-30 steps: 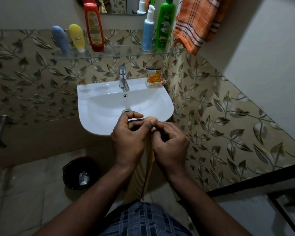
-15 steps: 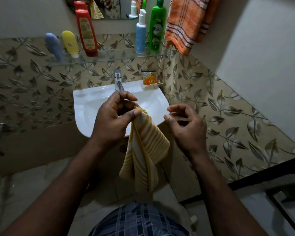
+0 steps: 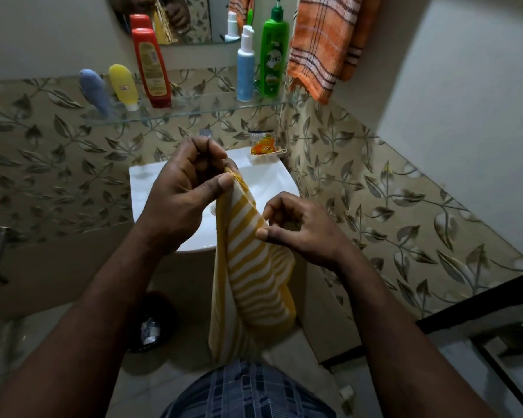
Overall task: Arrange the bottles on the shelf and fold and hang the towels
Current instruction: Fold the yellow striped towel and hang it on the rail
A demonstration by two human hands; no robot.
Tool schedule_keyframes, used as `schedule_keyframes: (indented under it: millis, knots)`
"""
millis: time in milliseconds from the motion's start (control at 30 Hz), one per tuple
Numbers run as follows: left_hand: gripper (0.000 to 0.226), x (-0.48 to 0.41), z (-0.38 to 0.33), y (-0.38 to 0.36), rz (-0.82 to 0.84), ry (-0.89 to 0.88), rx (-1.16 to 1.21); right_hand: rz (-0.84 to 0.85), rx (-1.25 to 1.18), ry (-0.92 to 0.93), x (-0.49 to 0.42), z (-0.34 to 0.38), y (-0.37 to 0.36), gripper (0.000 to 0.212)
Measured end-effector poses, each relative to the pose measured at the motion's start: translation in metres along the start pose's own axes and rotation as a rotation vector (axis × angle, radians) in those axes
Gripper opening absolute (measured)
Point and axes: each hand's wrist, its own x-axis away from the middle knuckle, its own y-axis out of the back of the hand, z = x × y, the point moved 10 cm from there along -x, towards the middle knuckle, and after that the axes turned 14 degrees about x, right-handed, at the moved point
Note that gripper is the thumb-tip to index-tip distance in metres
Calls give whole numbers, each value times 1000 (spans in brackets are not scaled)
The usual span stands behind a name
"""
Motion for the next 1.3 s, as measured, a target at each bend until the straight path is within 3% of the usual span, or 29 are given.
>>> schedule_keyframes:
  millis: [167,233,333,500,600,700,967,1100,1300]
  knots:
    - [25,1,-2,-11,81,12,20,35,57,89,-8,21,-15,51]
    - [25,2,-4,-9,78,11,3,85,36,88,-11,22,-25,45]
    - [24,2,-16,11,-10,-26,-4,217,53,12,-9,1,-42,39]
    - [25,12,-36,59,-272,-147,-129,417,327,-119,13,-46,-66,31]
    - [28,25,-38,83,-462,-196,-179,240,323,-177,16,-60,-42,34]
    - [28,37,-40,100,-589,-230,-172,33,264,-213,20,-71,-14,16]
    - [27,38,-57,91,-564,-307,-223,-323,314,-277,33,-71,20,38]
    - [24,37,-69,94,-548,-327,-294,-379,367,-275,34,-68,32,43]
    - [22,33,-77,85,-489,-347,-307,-331,363,-403,37,-80,24,30]
